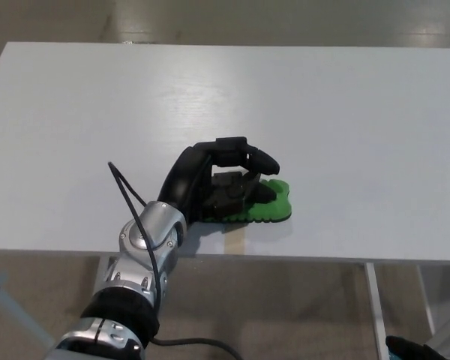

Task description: Use the left hand to press on the green eraser and wipe the desk from center to the left and then back to center.

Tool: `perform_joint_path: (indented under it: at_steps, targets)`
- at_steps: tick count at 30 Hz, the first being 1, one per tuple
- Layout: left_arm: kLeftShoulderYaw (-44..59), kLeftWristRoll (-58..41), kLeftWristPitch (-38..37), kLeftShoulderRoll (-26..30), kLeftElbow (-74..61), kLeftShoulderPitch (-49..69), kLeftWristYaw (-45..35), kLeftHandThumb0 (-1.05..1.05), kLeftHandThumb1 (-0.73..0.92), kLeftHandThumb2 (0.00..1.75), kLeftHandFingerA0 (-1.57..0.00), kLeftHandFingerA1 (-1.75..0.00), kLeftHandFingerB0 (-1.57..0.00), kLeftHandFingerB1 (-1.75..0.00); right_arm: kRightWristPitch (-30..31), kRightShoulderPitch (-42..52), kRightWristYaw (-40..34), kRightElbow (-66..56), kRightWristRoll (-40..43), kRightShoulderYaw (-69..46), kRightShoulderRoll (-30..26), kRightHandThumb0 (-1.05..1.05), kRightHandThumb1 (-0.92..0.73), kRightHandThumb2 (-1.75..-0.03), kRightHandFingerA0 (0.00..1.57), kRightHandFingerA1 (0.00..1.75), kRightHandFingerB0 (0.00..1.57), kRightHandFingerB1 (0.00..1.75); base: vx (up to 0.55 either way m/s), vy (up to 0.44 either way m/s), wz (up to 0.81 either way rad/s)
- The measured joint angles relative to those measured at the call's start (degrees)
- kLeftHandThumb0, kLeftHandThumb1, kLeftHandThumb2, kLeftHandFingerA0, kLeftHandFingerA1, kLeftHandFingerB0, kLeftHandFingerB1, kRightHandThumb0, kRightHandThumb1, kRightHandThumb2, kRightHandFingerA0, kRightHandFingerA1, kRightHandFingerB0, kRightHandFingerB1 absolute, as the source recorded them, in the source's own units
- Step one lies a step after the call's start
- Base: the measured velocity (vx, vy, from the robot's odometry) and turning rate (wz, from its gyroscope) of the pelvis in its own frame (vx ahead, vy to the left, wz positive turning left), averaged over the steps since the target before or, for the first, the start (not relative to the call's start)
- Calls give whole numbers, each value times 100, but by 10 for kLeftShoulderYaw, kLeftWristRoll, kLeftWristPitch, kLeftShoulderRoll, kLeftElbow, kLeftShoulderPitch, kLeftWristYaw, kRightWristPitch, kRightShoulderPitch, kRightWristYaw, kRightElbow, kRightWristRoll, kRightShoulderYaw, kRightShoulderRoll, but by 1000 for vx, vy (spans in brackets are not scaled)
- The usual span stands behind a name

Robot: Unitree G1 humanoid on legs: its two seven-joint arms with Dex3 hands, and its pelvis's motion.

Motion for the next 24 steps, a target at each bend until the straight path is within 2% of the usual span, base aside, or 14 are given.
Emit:
perform_joint_path:
  at_steps: [7,24]
  targets:
    - [2,-2,-5,20,5,-2,-9,-13,81,71,-99,-66,-94,-93,2,0,3,0,0,0,0,-24,-69,-60,66,49,68,50,0,0,0]
    - [47,-23,-4,134,38,-9,-46,-10,82,70,-99,-65,-90,-95,2,2,0,4,-1,0,-1,-25,-68,-60,68,50,68,50,0,0,0]
